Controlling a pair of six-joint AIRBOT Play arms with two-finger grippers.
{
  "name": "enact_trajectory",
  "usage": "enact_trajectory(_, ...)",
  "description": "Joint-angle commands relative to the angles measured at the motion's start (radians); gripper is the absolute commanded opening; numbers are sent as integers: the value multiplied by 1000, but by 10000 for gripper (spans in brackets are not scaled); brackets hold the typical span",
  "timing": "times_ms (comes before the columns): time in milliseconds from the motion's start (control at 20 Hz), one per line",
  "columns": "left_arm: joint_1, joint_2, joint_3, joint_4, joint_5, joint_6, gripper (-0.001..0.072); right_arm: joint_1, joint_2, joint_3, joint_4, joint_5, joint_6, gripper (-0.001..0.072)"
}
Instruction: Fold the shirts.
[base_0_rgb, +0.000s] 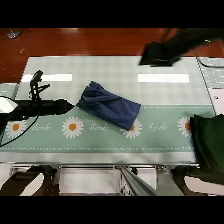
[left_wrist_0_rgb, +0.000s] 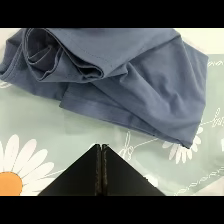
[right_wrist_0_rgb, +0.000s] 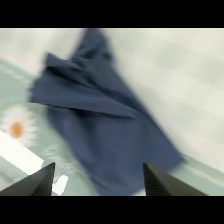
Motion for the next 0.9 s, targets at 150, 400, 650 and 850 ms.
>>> enact_trajectory(150,-1,-3,-13,3,-3,3,28,-141,629,-1109,-13,-599,398,631)
enact_trajectory(400,-1,-8,-27,3,-3,3,28,-32,527,-1368,480,-795,154,622)
enact_trajectory(650,-1,-10,-27,4,-3,3,28,18,240,-1226,549,-754,16,623)
enact_trajectory(850,-1,-10,-27,4,-3,3,28,18,39,-1071,550,-658,-8,600)
